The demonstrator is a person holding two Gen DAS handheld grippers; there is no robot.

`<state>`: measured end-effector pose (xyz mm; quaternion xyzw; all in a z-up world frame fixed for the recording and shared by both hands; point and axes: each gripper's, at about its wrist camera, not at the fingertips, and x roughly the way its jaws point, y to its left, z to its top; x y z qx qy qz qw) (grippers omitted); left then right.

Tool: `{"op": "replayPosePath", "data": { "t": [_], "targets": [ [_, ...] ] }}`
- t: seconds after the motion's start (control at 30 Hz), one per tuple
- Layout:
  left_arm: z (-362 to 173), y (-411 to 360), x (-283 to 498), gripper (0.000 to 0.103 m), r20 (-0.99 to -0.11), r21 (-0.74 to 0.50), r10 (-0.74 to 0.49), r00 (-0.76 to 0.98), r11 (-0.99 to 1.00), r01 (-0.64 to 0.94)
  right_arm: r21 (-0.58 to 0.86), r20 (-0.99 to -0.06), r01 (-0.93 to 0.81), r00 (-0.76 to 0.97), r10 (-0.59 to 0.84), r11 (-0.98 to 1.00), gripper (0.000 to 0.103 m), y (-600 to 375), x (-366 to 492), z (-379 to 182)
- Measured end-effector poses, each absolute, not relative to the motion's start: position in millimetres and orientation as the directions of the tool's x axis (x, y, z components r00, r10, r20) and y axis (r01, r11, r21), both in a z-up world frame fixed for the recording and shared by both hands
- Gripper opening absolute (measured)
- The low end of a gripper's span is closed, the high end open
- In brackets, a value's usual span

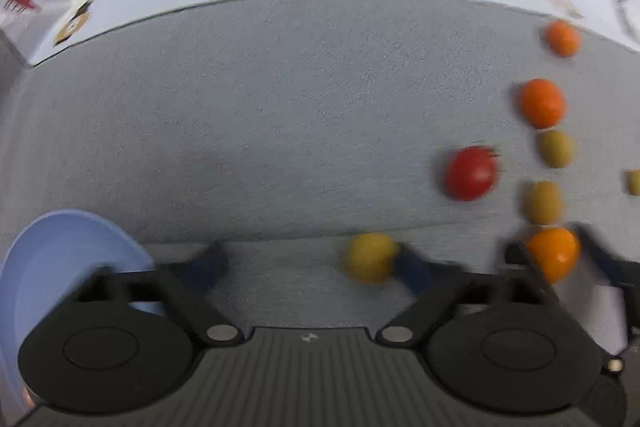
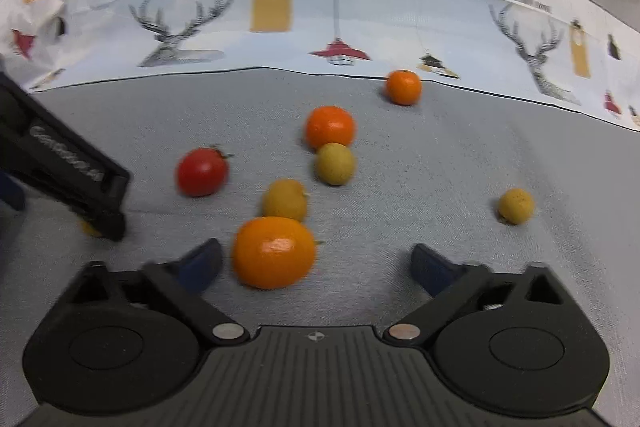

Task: Organize fruits
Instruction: 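Grasp a yellow fruit with the left tool while the right tool grasps an orange, then carry the yellow fruit and orange in both tools to the blue plate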

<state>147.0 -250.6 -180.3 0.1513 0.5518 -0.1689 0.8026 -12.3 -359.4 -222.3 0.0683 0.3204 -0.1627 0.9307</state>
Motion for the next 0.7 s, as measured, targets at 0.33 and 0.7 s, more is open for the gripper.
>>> {"op": "replayPosePath", "data": {
  "t": [0.33,0.7],
  "targets": [
    [-139.5,-256.8,111.2,0.027,-0.878,0.078,-0.206,0.433,0.83,0.553,0.048,-0.569,0.415,0.759,-0.317,0.908,0.046,-371.9,-17.7,-215.1],
    [-62.1,-189.6,54.6,0.027,-0.853,-0.005,-0.281,0.44,0.847,0.531,0.018,-0.555,0.472,0.738,-0.384,0.881,0.046,-376.0,-38.5,-208.3]
  ]
}}
